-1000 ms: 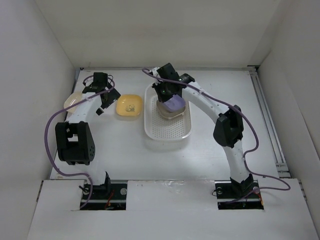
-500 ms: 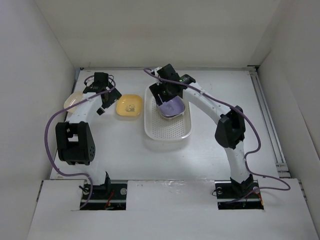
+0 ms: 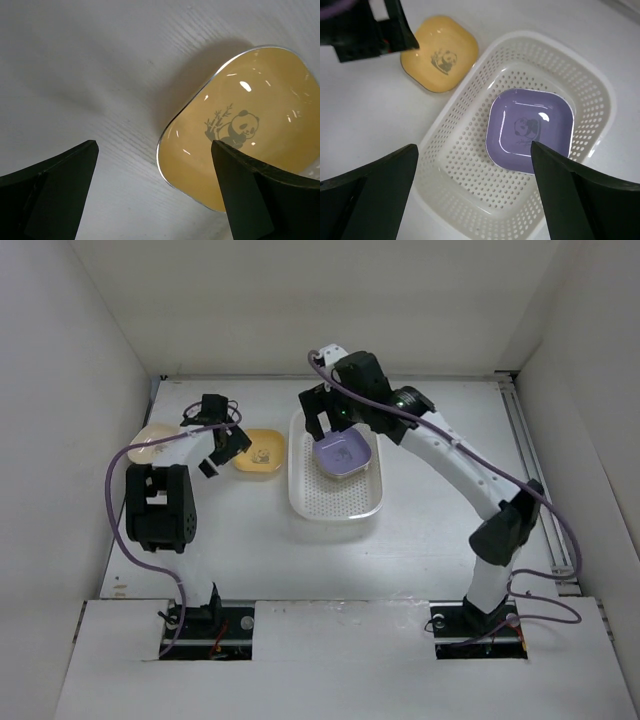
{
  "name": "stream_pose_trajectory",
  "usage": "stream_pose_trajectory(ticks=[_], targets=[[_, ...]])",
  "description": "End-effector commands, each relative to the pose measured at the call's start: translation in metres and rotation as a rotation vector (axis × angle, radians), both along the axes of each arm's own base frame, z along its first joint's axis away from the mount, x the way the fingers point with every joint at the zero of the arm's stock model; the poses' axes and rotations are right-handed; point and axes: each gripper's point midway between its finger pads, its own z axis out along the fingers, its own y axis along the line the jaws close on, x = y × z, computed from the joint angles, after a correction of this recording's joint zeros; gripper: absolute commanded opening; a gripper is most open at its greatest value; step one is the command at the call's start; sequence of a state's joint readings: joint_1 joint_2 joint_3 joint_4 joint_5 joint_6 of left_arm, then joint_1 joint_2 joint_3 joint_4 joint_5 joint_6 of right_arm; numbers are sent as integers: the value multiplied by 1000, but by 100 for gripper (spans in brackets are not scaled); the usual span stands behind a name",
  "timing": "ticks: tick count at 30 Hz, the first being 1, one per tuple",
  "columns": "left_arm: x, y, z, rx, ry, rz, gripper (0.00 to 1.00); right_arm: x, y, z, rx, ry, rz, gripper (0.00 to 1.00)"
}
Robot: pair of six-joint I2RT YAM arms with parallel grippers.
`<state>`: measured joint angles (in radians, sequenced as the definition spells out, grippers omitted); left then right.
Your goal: Place the plates into the plastic bin on the countertop
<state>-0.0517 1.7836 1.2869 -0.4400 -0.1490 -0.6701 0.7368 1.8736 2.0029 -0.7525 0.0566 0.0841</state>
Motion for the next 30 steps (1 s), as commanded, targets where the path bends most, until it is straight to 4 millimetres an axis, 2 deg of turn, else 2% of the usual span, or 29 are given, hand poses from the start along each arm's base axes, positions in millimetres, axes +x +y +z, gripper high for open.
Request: stream_pose_trajectory(ticks=[1,3,4,5,6,9,10,11,13,14,16,17,18,20,21,22,23,24,25,27,28,29,30], targets=[[9,-2,-13,6,16,3,95,-6,-3,43,106,-89,-3,100],[5,-2,-24,4,51,11,87,-13,-3,41,106,-88,6,100],[1,-2,-33,5,69,11,77,-15,-7,45,108,-98,-2,100],[2,-2,-33,0,67,22,76,-15,-7,45,108,-98,-2,100],[-3,-2,-42,1,92,22,61,-16,-8,47,115,-105,-2,100],[-8,0,-50,7,129,37,25,-20,-12,53,122,-113,-2,100],[-6,3,-46,24,124,54,3,-20,-12,53,122,-113,-2,100],[-5,5,-40,29,116,72,0,-20,-15,57,124,-123,-11,100],[-2,15,-21,70,74,113,0,-19,-21,59,128,-124,-32,100],[3,17,-5,72,26,139,0,-20,-25,58,126,-131,-43,100],[7,17,40,79,-82,157,0,-21,-33,64,146,-137,-62,100],[10,13,55,72,-129,150,0,-19,-39,59,146,-129,-87,100],[14,14,89,59,-219,168,0,-21,-43,57,139,-129,-96,100],[12,10,114,34,-278,183,0,-22,-57,69,177,-154,-154,100],[10,7,125,8,-305,182,0,-17,-71,58,165,-138,-195,100],[4,3,142,-14,-353,189,0,-20,-80,68,195,-156,-213,100],[7,-3,157,-47,-409,203,0,-19,-86,69,214,-153,-236,100],[4,-12,161,-75,-421,199,0,-15,-98,64,220,-148,-270,100],[-1,-32,171,-110,-448,174,0,-14,-105,65,231,-152,-296,100],[-1,-56,181,-150,-493,206,0,-17,-118,76,279,-167,-334,100],[-2,-72,189,-167,-519,206,0,-16,-129,73,277,-165,-366,100],[-9,-106,187,-190,-509,159,0,-21,-136,81,299,-179,-378,100],[-10,-122,188,-212,-509,166,0,-24,-138,86,312,-192,-377,100]])
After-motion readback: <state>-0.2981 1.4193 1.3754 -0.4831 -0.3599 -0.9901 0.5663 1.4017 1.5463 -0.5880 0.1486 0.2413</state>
